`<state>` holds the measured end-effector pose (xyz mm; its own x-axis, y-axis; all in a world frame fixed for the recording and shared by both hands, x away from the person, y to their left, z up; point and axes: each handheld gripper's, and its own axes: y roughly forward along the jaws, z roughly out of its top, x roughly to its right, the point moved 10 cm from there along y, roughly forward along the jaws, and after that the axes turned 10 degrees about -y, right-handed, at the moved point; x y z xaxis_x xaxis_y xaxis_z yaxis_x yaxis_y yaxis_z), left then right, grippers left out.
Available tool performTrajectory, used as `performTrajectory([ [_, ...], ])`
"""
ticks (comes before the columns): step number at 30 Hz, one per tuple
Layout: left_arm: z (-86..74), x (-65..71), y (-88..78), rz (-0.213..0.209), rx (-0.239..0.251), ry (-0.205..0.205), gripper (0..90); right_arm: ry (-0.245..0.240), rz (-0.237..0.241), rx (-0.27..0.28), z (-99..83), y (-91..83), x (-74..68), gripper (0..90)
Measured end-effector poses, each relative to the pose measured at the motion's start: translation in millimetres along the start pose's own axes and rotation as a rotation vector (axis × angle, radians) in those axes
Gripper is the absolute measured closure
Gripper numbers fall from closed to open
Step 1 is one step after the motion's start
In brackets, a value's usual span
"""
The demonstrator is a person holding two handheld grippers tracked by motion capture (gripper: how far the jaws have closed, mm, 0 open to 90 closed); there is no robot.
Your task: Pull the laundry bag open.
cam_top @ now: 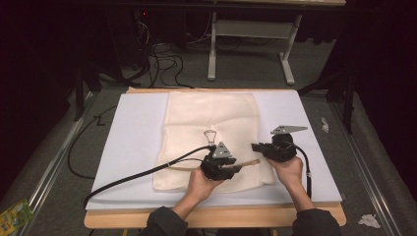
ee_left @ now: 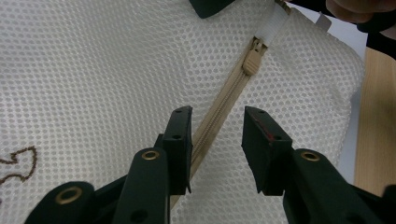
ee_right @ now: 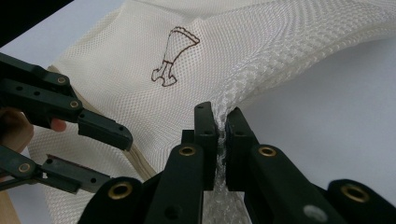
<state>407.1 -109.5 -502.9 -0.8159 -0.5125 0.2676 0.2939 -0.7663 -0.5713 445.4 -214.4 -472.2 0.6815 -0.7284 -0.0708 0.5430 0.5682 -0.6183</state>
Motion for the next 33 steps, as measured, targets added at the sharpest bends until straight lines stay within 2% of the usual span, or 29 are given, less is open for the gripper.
performTrajectory([
  [9, 11.7, 7.8, 3.1, -0.029, 0.028, -0.003, 64.8, -0.005, 0.003, 0.0, 3.8, -0.9, -2.8, 87.7],
  [14, 12.0, 11.8, 9.5, -0.04, 0.022, -0.001, 64.3, -0.009, 0.002, 0.003, 5.7, -1.1, -4.2, 87.7],
  [17, 11.7, 12.5, 13.1, -0.056, 0.022, -0.019, 62.8, -0.008, 0.001, 0.002, 6.0, -1.5, -4.4, 87.7],
  [33, 9.2, 13.4, 23.1, -0.068, 0.02, -0.027, 62.7, -0.011, 0.009, -0.003, 3.8, 1.5, -6.6, 87.7],
])
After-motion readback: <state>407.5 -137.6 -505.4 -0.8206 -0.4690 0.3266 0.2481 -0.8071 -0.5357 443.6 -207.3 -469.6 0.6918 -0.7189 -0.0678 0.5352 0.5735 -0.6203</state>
